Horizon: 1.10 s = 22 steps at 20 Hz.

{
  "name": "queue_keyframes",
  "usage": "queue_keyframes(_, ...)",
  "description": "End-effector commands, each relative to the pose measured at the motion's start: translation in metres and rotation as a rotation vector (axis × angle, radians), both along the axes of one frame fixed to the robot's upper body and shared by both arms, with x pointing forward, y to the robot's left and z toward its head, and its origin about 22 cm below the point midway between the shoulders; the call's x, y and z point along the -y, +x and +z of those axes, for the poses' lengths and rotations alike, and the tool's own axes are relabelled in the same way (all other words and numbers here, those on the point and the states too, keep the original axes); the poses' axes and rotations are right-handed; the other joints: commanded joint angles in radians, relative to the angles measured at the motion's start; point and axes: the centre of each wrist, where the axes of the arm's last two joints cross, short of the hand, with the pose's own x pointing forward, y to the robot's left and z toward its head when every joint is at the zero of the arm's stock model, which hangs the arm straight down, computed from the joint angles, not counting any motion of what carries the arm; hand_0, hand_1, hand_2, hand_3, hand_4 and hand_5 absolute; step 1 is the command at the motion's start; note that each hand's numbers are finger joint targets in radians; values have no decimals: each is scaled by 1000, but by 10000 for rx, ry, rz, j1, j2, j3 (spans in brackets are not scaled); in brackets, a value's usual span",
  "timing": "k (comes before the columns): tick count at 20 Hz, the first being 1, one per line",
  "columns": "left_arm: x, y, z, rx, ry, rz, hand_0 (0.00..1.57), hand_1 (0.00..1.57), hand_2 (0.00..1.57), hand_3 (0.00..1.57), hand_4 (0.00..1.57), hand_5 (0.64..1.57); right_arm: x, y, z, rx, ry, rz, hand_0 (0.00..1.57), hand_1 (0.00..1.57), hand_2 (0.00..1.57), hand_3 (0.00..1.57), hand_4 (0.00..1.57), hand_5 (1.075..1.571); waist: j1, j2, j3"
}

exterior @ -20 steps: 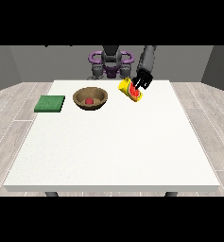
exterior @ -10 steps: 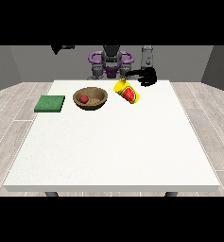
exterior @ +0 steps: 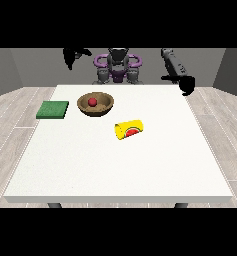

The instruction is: Pick the cup and pour the ball into the bowl, then pick the bowl and place it on the pad

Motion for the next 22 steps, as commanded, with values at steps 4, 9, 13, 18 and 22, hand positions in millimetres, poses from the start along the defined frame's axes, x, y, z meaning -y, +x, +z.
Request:
queue_keyframes(4, -60, 10, 99, 457, 827, -83, 0, 0, 0, 0, 0, 1515, -13, 22, -41, -616, 361, -227, 0, 0, 0, 0, 477, 1570, 3, 353, 48)
queue_keyframes(9, -66, 8, 150, 625, 1637, -388, 0, 0, 0, 0, 0, 1522, -4, 29, -107, -1428, 1099, 99, 0, 0, 0, 0, 402, 1569, 31, 379, 67)
queue_keyframes(13, -88, -2, 200, 1155, 2113, 273, 0, 0, 0, 0, 0, 1527, 17, 55, -107, -988, 1204, 41, 0, 0, 0, 0, 358, 1571, -38, 922, 58)
queue_keyframes(18, -88, -6, 214, 1084, 2103, 85, 0, 0, 0, 0, 0, 1548, 17, 64, -144, -1553, 1276, 15, 0, 0, 0, 0, 277, 1571, -95, 771, 53)
queue_keyframes(22, -100, -17, 257, 1257, 2009, 257, 0, 0, 0, 0, 0, 1539, 10, 78, -152, -1790, 1500, 228, 0, 0, 0, 0, 322, 1569, -206, 905, 51)
